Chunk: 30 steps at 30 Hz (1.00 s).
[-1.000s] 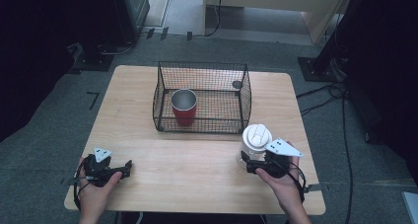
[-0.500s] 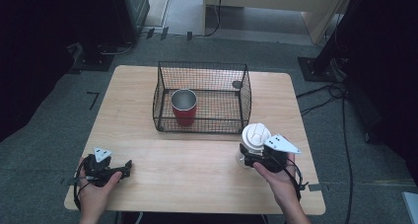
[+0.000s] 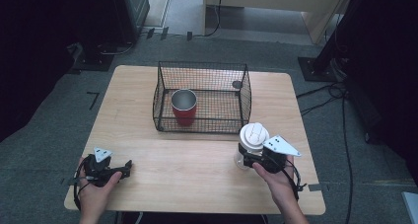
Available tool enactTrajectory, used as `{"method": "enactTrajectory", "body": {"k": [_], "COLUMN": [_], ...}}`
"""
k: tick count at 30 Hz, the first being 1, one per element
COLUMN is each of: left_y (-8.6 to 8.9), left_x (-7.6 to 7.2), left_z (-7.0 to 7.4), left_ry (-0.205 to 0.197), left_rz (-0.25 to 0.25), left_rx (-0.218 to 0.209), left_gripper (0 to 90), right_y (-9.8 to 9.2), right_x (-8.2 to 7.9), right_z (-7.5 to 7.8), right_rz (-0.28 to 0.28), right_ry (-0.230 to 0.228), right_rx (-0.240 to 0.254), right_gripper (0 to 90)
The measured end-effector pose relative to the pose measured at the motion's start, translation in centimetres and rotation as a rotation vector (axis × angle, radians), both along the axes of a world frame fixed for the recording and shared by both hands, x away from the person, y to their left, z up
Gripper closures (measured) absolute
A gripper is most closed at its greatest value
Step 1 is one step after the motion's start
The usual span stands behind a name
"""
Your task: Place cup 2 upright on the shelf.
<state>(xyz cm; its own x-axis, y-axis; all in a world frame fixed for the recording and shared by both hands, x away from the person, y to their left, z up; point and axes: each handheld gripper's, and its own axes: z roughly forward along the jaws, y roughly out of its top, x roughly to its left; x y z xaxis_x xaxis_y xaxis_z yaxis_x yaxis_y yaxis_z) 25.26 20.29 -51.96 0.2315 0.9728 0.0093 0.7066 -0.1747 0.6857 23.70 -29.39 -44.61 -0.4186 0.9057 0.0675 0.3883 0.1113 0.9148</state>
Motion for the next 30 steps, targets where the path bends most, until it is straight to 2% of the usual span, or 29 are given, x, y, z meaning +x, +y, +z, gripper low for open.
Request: {"method": "enactTrajectory", "body": {"k": [8, 15, 22, 30], "left_y": [0.0, 0.0, 0.0, 0.0], "left_x": [0.0, 0.0, 0.0, 0.0], "left_z": [0.0, 0.0, 0.0, 0.0], "left_ry": [0.000, 0.000, -0.001, -0.001], "left_rz": [0.000, 0.000, 0.000, 0.001], "left_rx": [0.000, 0.000, -0.001, -0.002], "left_gripper": [0.0, 0.0, 0.0, 0.0], "right_y": [0.1, 0.8, 2.1, 3.1], "right_x": [-0.3, -0.3, 0.2, 1.2], "right_z": [1.1, 2.4, 4.2, 6.1], "right_rz": [0.012, 0.032, 0.055, 0.059], "right_ry": [-0.035, -0.061, -0.099, -0.125], "right_rx": [0.018, 0.026, 0.042, 0.030], "right_gripper": [15.8, 15.8, 15.8, 15.8]}}
